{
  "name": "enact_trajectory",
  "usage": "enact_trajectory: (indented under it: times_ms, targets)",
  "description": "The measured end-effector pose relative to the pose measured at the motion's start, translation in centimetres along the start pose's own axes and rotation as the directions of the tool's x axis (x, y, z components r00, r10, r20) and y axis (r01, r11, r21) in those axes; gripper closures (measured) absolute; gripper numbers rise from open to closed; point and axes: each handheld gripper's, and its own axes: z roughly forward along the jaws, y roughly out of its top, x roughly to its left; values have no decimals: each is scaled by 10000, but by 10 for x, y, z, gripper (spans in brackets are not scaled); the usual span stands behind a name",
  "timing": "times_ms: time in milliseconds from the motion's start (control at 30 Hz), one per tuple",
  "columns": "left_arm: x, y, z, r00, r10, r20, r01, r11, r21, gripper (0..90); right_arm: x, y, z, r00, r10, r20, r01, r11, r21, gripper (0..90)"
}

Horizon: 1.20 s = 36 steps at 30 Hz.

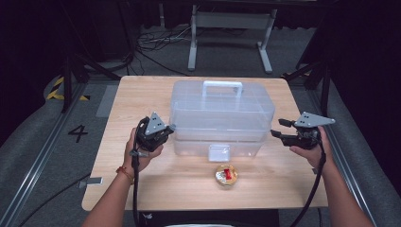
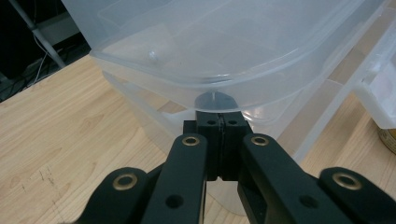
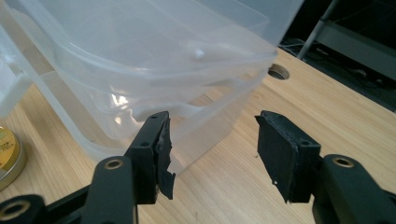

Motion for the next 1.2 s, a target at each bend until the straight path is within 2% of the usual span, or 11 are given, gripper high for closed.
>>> enact_trajectory:
  times_ms: [300, 467, 600, 667, 733, 767, 833, 967, 1100, 1200]
  targets:
    - [-1, 0, 0, 10000, 23, 15, -23, 10000, 8, 899, 6, 4, 11, 10000, -13, 50, 15, 9995, -309, 462]
    - [-3, 1, -1, 9997, 190, -122, -189, 9998, 100, 880, 6, 5, 11, 9998, -23, 194, 32, 9989, -465, 481]
    - [-2, 0, -2, 9998, 147, -140, -146, 9999, 68, 854, 5, 5, 9, 9996, 85, 252, -66, 9974, -724, 485]
    - [-2, -1, -1, 9995, 198, -248, -193, 9996, 217, 806, 6, 6, 7, 9991, 27, 428, 20, 9940, -1093, 487]
    - [-3, -2, -1, 9993, 225, -315, -216, 9994, 265, 796, 6, 7, 7, 9988, 43, 479, 15, 9926, -1212, 492]
    - [-3, -3, -1, 9988, 243, -424, -231, 9993, 286, 776, 7, 9, 5, 9982, 45, 593, 43, 9891, -1474, 501]
    - [-3, -3, -1, 9987, 261, -436, -248, 9992, 304, 745, 8, 11, 5, 9977, 10, 673, 98, 9871, -1597, 504]
    - [-3, -6, -4, 9991, 265, -335, -253, 9991, 351, 731, 10, 15, 3, 9966, -117, 818, 283, 9784, -2046, 591]
    - [-3, -7, -7, 9993, 348, -99, -344, 9988, 335, 735, 9, 18, 2, 9951, -126, 981, 346, 9735, -2261, 611]
    - [-4, -8, -9, 9994, 351, 42, -353, 9988, 336, 731, 11, 20, 2, 9918, -371, 1226, 646, 9712, -2292, 628]
